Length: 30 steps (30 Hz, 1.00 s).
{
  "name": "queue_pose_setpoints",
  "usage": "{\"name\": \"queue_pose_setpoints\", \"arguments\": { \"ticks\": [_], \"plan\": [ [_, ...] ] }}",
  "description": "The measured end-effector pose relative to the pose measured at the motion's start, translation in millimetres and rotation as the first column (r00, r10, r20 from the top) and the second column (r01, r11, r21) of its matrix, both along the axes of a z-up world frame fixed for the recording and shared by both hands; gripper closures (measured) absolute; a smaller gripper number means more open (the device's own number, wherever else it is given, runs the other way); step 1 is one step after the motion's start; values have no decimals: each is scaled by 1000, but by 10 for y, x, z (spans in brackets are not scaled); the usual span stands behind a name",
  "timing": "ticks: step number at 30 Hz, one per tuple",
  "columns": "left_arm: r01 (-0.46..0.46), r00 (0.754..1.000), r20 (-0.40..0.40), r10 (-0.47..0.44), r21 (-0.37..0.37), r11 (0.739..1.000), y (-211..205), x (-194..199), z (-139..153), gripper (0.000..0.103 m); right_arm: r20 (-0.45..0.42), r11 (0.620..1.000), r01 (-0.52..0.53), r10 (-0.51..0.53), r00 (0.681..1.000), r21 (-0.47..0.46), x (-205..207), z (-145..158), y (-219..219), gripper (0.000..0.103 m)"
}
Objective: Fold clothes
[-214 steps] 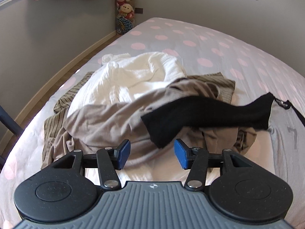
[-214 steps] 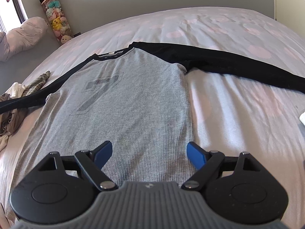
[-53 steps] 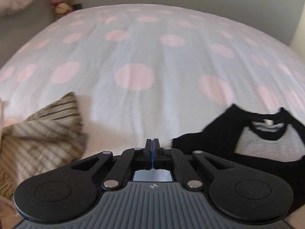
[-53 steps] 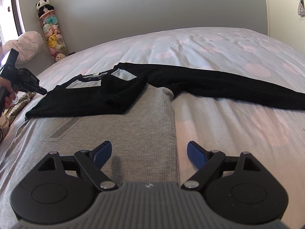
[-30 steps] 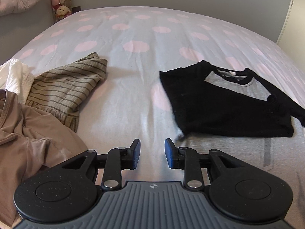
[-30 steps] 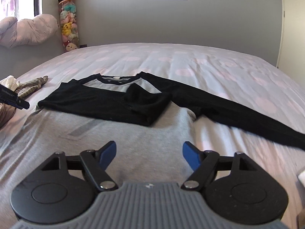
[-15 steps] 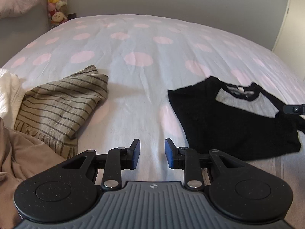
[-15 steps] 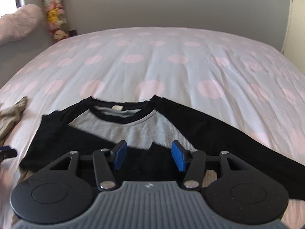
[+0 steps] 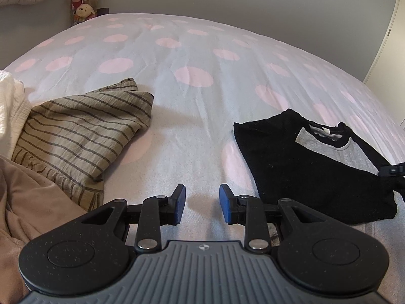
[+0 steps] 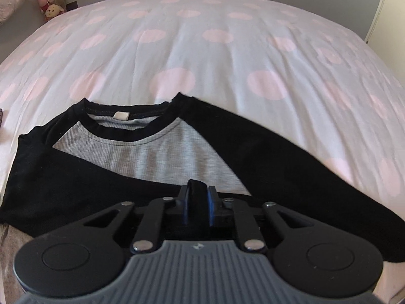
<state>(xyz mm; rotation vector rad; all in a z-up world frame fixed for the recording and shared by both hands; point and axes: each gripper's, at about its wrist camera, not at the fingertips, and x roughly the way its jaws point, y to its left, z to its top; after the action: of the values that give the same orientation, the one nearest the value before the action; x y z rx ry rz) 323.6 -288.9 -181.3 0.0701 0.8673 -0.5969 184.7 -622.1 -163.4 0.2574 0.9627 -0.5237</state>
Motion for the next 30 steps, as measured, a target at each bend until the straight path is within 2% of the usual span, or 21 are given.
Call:
{"name": "queue_pose_setpoints", "arguments": {
  "ticks": [4, 6, 8, 10, 12, 15, 18, 19, 23, 25, 26, 28, 29, 30],
  "plan": [
    [19, 1000, 5, -19, -20, 1000, 7, -49, 29, 75, 26, 998, 54, -54, 998, -17, -362, 175, -230, 87],
    [39, 999, 20, -39, -25, 999, -3, -92, 42, 67, 49, 996, 94, -95, 994, 9, -561, 170, -384, 87],
    [50, 998, 28, -49, -38, 998, -9, -115, 50, 60, 71, 991, 125, -129, 989, 55, -733, 104, -515, 87],
    [56, 998, 26, -54, -59, 997, -16, -111, 54, 59, 90, 986, 136, -145, 985, 99, -862, 16, -602, 87],
    [29, 1000, -3, -29, -89, 996, -41, -43, 63, 53, 115, 982, 134, -150, 982, 135, -954, -69, -664, 87],
    [27, 998, -51, -34, -131, 991, -153, 154, 70, 52, 153, 978, 117, -144, 978, 172, -1030, -161, -742, 85],
    [70, 996, -41, -74, -93, 993, -390, 366, 56, 52, 192, 974, 96, -136, 972, 204, -1096, -232, -812, 75],
    [80, 996, -37, -83, -74, 994, -472, 433, 41, 52, 210, 972, 89, -135, 968, 217, -1119, -248, -837, 68],
    [99, 993, -64, -102, -47, 994, -698, 653, -55, 52, 280, 957, 64, -146, 949, 282, -1174, -282, -936, 55],
    [94, 994, -57, -96, -40, 995, -753, 703, -91, 52, 303, 953, 60, -154, 941, 298, -1176, -294, -979, 42],
    [90, 994, -56, -92, -42, 995, -769, 720, -107, 52, 303, 953, 57, -151, 941, 297, -1162, -304, -998, 42],
    [81, 995, -56, -84, -49, 996, -772, 721, -117, 55, 292, 956, 53, -140, 946, 288, -1123, -336, -1029, 45],
    [76, 995, -56, -79, -53, 996, -772, 719, -121, 68, 291, 957, 53, -139, 947, 286, -1121, -343, -1042, 49],
    [72, 996, -56, -75, -57, 996, -772, 717, -125, 86, 290, 957, 54, -140, 947, 285, -1125, -347, -1056, 62]
  ]
}}
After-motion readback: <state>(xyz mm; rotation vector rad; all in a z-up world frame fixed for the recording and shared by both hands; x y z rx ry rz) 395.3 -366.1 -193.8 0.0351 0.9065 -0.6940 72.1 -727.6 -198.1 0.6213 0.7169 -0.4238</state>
